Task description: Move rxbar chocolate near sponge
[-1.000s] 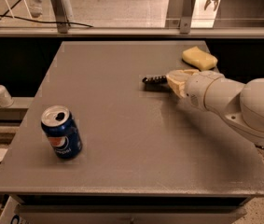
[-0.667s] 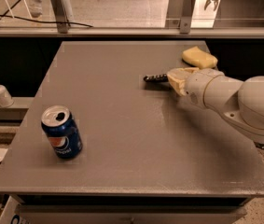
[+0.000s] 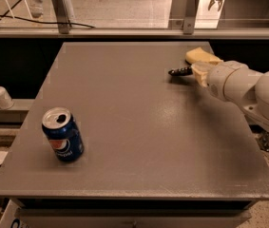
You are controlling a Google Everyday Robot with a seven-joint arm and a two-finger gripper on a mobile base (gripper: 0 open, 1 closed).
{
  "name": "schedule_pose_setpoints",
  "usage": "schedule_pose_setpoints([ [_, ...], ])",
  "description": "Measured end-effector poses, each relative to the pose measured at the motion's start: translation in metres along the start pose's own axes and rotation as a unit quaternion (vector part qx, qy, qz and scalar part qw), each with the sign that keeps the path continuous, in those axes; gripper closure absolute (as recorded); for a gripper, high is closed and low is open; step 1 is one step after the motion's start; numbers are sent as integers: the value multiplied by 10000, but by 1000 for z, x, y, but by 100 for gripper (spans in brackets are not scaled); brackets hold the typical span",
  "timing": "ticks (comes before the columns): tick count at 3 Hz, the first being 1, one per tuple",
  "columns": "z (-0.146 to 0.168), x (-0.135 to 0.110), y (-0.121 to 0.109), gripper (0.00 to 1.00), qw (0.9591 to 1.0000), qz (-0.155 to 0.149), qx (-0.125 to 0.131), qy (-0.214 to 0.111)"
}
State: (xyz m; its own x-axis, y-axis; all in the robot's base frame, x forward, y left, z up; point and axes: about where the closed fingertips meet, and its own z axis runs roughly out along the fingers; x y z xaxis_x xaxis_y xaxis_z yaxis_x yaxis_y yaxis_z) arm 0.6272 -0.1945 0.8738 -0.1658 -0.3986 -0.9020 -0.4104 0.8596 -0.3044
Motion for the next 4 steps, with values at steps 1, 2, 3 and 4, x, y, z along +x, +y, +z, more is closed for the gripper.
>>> schedule_pose_setpoints([
  [1, -6, 13, -37, 100, 9992, -10, 376, 128],
  [2, -11, 22, -58, 100, 9981, -50, 561, 255],
  [3, -12, 30, -64, 100, 9976, -91, 539, 418],
  [4, -10, 33, -64, 82, 9975, -121, 436, 548],
])
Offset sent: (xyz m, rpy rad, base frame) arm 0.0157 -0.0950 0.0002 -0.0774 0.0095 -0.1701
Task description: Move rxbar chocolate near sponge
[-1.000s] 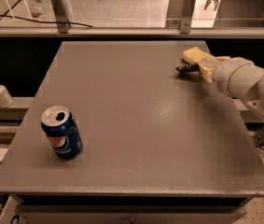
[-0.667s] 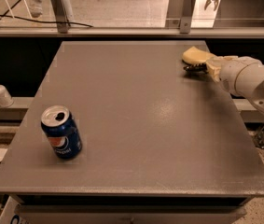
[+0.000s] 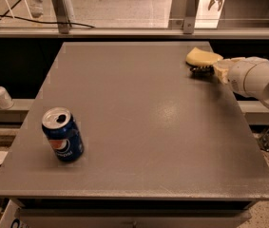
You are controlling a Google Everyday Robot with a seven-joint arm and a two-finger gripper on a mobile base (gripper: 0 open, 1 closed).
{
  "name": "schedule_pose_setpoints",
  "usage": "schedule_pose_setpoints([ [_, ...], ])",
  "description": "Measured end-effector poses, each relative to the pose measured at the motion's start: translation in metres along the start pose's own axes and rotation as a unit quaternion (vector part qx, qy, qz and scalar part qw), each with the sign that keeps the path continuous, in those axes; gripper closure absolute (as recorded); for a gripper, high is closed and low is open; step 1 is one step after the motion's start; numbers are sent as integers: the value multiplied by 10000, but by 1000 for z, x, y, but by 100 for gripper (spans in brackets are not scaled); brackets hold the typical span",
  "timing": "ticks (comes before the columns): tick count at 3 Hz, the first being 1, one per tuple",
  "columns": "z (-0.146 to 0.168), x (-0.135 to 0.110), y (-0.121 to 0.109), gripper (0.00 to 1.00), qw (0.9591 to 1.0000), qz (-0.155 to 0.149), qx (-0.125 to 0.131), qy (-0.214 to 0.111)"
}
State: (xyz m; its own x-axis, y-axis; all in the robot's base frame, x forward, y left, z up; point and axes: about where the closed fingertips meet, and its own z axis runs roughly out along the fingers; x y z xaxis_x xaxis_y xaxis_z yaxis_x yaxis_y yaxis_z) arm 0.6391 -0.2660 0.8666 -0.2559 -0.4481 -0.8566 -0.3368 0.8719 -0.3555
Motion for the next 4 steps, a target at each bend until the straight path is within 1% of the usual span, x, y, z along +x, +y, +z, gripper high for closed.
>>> schedule_pose_setpoints([
  [1, 2, 1, 2, 58, 9999, -12, -89, 85],
  [3, 2, -3, 2, 12, 9998, 28, -172, 131],
  [4, 1, -4, 3, 0, 9996, 88, -220, 137],
])
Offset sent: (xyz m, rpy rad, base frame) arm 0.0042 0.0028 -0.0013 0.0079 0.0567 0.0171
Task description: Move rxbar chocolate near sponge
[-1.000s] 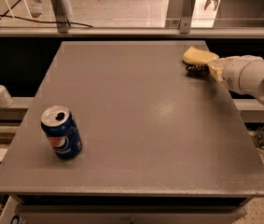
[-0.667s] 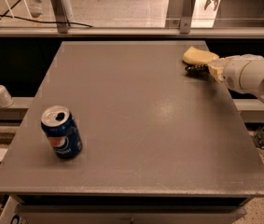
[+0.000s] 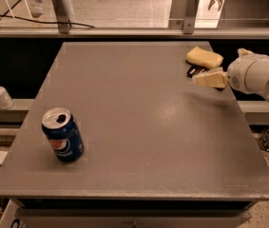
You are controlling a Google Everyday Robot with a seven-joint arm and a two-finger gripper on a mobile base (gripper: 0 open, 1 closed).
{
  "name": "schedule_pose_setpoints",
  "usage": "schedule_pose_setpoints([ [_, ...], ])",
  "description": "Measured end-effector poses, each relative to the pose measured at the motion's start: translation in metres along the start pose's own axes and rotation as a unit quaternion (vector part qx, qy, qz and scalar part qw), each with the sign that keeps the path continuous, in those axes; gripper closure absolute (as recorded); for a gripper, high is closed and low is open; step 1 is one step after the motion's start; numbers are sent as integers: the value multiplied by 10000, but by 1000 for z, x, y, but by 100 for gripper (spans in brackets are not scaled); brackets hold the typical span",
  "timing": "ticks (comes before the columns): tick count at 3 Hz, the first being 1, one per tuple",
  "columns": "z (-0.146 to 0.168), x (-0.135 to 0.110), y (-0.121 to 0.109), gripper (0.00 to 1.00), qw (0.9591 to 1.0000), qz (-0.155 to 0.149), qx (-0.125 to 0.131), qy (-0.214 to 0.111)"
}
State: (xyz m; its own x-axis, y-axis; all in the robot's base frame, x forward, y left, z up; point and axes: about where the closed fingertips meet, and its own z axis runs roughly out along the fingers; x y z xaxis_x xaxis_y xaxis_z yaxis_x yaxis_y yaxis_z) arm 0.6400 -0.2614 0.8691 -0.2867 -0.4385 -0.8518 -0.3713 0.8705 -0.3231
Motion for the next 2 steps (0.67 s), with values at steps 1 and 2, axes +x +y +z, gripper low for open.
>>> schedule_pose_setpoints([
  [1, -6, -8, 5, 0, 9998, 104, -113, -114],
  [2, -17, -13, 11, 0, 9984, 330, -341, -318],
])
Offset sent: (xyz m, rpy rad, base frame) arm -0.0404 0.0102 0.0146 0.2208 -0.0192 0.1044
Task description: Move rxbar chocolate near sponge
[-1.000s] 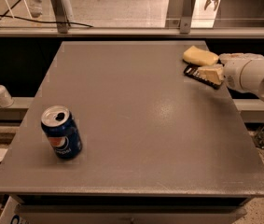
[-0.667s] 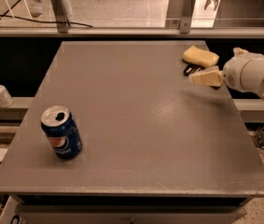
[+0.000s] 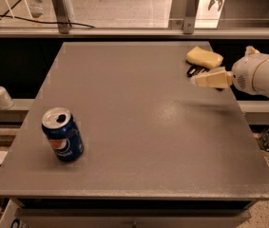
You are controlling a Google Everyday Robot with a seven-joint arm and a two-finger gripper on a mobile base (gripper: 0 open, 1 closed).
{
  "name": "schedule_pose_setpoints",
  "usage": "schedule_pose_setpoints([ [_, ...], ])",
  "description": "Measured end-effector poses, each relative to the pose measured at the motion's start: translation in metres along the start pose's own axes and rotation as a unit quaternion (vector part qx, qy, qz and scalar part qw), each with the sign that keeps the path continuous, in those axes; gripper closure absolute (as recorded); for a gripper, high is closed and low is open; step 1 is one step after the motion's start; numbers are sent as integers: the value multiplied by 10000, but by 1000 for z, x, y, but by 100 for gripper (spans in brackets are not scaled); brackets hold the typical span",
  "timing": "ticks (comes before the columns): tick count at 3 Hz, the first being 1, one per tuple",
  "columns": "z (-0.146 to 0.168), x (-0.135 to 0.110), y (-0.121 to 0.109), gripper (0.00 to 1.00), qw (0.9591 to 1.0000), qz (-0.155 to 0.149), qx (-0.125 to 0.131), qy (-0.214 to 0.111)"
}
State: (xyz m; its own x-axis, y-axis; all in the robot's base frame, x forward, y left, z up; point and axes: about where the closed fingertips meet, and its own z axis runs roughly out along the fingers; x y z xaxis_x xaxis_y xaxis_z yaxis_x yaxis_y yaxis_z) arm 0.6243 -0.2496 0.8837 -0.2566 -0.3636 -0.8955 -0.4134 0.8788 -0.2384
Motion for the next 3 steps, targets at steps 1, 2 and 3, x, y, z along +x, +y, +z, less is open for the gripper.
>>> schedule_pose_setpoints([
  [1, -19, 3, 4, 0, 9992, 197, -257, -225],
  [2, -36, 5, 8, 0, 9972, 236, -645, -295],
  [3, -37, 3, 19, 0, 9956, 218, -857, -302],
])
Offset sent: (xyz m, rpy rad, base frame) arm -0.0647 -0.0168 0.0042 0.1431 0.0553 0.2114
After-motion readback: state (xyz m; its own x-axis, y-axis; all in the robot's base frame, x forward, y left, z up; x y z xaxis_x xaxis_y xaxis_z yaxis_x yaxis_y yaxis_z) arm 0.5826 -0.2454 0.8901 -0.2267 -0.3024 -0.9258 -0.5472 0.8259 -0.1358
